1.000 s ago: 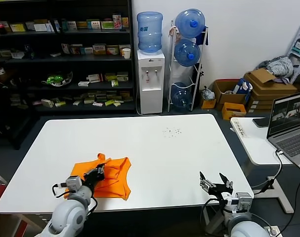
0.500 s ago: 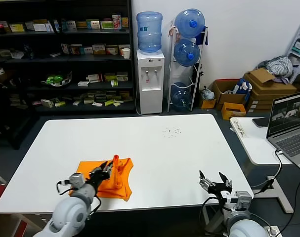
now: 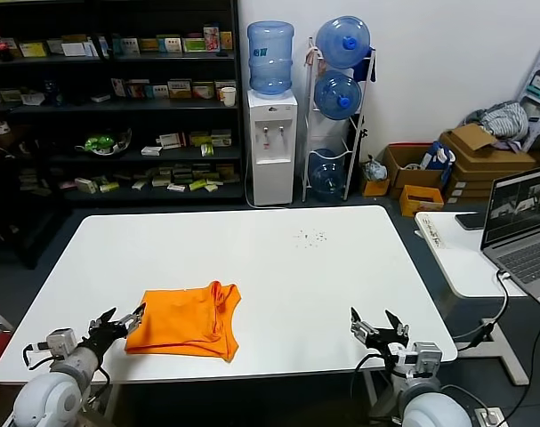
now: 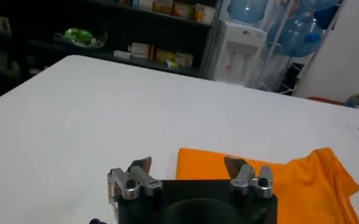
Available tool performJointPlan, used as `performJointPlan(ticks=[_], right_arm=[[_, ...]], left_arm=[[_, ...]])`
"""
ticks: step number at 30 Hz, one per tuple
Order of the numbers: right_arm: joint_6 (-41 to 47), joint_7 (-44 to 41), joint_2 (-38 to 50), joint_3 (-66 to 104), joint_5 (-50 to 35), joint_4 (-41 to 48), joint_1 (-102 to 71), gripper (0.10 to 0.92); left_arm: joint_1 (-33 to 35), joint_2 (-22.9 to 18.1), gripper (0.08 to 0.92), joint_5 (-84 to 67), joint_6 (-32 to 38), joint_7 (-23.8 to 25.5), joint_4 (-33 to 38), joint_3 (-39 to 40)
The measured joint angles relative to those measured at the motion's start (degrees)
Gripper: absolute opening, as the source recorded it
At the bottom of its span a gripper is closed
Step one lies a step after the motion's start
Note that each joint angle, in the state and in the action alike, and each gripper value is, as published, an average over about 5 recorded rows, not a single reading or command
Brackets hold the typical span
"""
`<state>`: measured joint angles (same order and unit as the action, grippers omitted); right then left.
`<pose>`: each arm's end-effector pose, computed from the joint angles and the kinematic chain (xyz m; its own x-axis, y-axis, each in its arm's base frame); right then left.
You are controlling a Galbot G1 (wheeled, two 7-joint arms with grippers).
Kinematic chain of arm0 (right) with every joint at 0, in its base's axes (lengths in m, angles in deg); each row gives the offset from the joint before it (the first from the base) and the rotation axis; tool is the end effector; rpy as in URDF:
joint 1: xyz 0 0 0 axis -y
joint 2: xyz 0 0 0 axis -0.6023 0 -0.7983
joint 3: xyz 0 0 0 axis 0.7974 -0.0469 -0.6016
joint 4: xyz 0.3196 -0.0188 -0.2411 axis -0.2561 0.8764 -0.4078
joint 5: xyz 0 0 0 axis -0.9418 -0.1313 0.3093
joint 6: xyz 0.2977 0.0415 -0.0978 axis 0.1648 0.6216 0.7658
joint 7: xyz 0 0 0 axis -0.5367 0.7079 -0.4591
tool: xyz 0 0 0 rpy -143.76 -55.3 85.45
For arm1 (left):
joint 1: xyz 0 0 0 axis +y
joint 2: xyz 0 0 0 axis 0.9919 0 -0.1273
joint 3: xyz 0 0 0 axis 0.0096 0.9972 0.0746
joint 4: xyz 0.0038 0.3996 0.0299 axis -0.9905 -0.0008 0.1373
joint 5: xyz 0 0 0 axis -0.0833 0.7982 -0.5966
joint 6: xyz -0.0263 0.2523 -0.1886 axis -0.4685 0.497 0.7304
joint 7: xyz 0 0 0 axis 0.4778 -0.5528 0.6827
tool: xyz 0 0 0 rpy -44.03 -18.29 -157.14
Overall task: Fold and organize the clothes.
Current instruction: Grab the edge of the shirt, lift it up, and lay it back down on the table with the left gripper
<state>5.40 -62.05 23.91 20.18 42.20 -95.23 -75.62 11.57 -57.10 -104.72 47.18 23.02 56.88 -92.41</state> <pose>0.1615 -0.0787 -0.3386 -0.8953 -0.0587 0.4415 0.0032 0.9904 0.1383 0.2062 0.2229 -0.3634 -0.8885 0.0443 0.4568 -0.0449 0.9822 -0.1826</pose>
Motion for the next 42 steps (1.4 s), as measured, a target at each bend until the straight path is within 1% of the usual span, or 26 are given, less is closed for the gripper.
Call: performJointPlan(ticks=[5, 11, 14, 24, 35, 38, 42], right_arm=[[0.04, 0.08, -0.15, 0.01, 0.02, -0.05, -0.13, 0.823], [-0.02, 0.08, -0.48, 0.23, 0.05, -0.33, -0.5, 0.823], [-0.03, 0.08, -0.52, 0.28, 0.05, -0.39, -0.55, 0.823], [-0.06, 0.22, -0.69, 0.05, 0.16, -0.44, -0.6, 0.823], [-0.3, 0.36, -0.83, 0.22, 0.29, -0.65, -1.01, 0.823], [-0.46, 0.38, -0.95, 0.24, 0.38, -0.6, -1.06, 0.823], [-0.55, 0.42, -1.0, 0.12, 0.39, -0.46, -0.86, 0.823]], left_arm=[[-0.63, -0.91, 0.822, 1.79, 1.56, 2.07, -2.31, 0.81], [-2.15, -2.2, 0.819, 4.65, 3.57, 3.2, -5.66, 2.9], [-2.51, -2.78, 0.781, 6.0, 4.58, 3.36, -7.08, 3.8], [-2.65, -4.47, 0.502, 7.95, 7.19, 2.58, -8.31, 5.08], [-1.42, -6.49, 0.182, 9.35, 9.22, 0.93, -6.08, 4.94], [-0.97, -6.91, 0.122, 10.34, 9.97, 0.5, -4.59, 4.59], [-0.2, -6.93, 0.11, 12.04, 10.16, -0.5, -0.84, 3.86]])
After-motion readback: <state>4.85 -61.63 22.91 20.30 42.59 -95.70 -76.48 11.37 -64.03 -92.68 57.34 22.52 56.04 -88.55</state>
